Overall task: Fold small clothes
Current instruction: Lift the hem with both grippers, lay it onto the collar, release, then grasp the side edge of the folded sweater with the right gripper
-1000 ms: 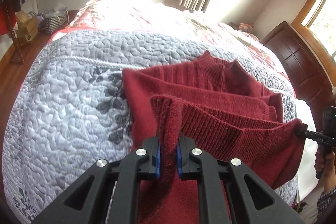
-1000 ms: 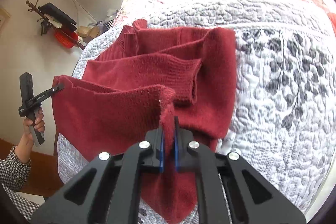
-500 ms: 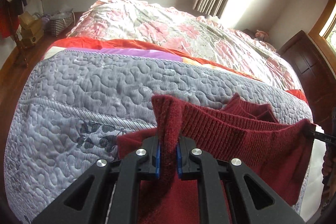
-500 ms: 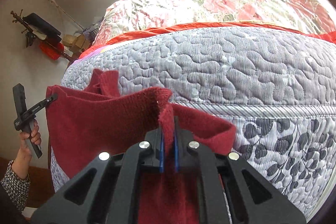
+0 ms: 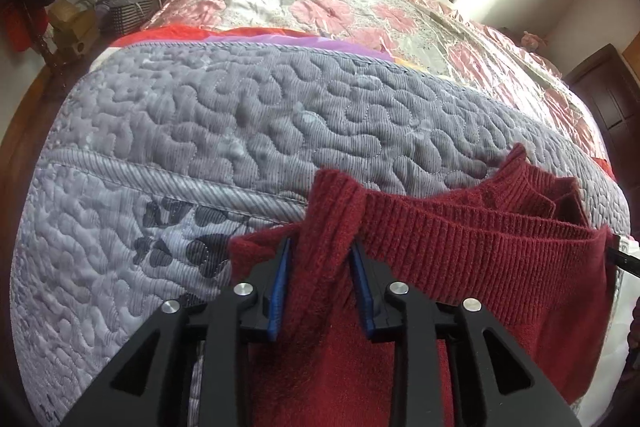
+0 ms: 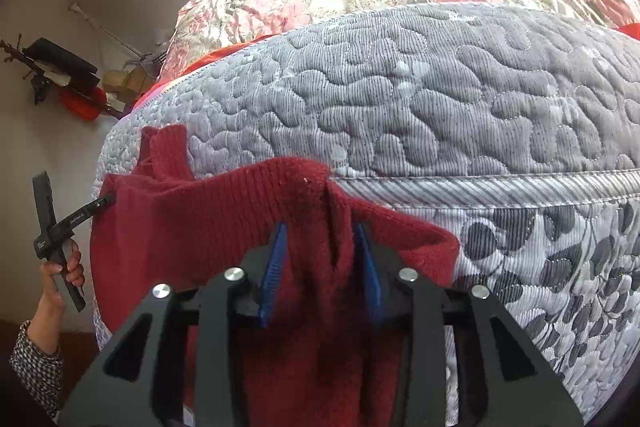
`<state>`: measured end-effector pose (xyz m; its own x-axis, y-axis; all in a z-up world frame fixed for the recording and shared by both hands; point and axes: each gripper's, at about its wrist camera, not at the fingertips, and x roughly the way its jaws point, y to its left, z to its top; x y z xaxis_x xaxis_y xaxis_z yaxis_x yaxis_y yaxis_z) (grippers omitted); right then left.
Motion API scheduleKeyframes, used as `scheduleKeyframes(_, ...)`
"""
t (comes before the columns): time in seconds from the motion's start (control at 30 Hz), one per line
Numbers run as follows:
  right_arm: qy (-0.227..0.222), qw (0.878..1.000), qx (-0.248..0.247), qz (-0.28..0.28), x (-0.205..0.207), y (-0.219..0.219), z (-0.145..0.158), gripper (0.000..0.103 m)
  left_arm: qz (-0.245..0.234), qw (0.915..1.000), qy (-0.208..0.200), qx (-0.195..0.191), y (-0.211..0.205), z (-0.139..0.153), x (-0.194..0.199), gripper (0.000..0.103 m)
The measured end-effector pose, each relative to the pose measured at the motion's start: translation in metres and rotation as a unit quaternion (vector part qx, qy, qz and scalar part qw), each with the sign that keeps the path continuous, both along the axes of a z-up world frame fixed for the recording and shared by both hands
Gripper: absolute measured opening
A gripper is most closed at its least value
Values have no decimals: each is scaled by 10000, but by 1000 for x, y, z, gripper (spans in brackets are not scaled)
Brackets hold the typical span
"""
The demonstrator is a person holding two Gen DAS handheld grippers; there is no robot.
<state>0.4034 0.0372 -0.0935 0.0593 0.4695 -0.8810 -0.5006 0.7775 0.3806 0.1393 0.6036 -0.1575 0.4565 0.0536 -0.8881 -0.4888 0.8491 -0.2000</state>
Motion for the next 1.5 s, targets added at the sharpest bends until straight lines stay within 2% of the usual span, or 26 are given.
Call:
scheduleKeyframes(0.03, -75, 10000, 32, 38, -7, -4, 7, 38, -57, 10000, -69, -40, -3, 8, -8, 42)
scheduleKeyframes(0.1, -153, 9998, 69, 107, -27, -17, 20, 44, -151, 9998, -86, -70, -10, 20, -28, 55)
scheduleKeyframes(0.27, -127, 9991, -167, 365, -92, -56, 23, 50, -260, 9993, 217, -183, -34, 16, -96, 55)
scheduleKeyframes(0.37, 189, 9988, -235, 373, -126, -78, 8, 50, -210, 9986, 382, -292, -47, 3, -131, 55)
scheduleKeyframes(0.5, 448, 9976, -345, 404, -152, -88, -16, 48, -152, 9979, 501, -379, -64, -14, -152, 55)
scheduleKeyframes(0.53, 522, 9975, -299, 366, -154, -89, -21, 44, -86, 9979, 479, -416, -65, -16, -154, 55)
scheduleKeyframes(0.6, 687, 9968, -189, 353, -156, -87, -29, 20, -26, 9984, 490, -283, -69, -19, -153, 55)
scheduleKeyframes(0.67, 733, 9963, -212, 399, -158, -83, -30, 9, 0, 9982, 537, -257, -72, -20, -150, 55)
scheduleKeyframes(0.7, 722, 9962, -174, 444, -160, -81, -27, 8, 7, 9982, 540, -262, -72, -20, -148, 54)
scheduleKeyframes(0.87, 683, 9958, 224, 559, -167, -91, 6, 6, -14, 9981, 533, -310, -69, -11, -149, 51)
scheduleKeyframes(0.93, 721, 9954, 287, 558, -169, -101, 10, 6, -52, 9981, 552, -256, -68, -10, -150, 50)
scheduleKeyframes(1.0, 764, 9952, 154, 591, -171, -107, 3, 5, -88, 9979, 594, -227, -68, -12, -150, 50)
scheduleKeyframes(1.13, 854, 9946, -316, 498, -172, -108, -35, 5, -171, 9969, 765, -53, -69, -23, -147, 53)
scheduleKeyframes(1.2, 1000, 9939, -303, 356, -169, -106, -52, 6, -196, 9961, 854, -51, -70, -31, -146, 55)
scheduleKeyframes(1.27, 1084, 9933, -298, 282, -167, -104, -59, 6, -220, 9957, 903, -35, -71, -34, -145, 56)
scheduleKeyframes(1.33, 1083, 9931, -335, 311, -165, -101, -53, 11, -249, 9952, 950, -3, -72, -28, -143, 56)
scheduleKeyframes(1.47, 411, 9959, -590, 546, -161, -91, -12, 23, -268, 9972, 665, 229, -75, 7, -140, 53)
scheduleKeyframes(1.5, 251, 9966, -550, 567, -157, -90, -3, 29, -282, 9979, 514, 283, -76, 18, -138, 53)
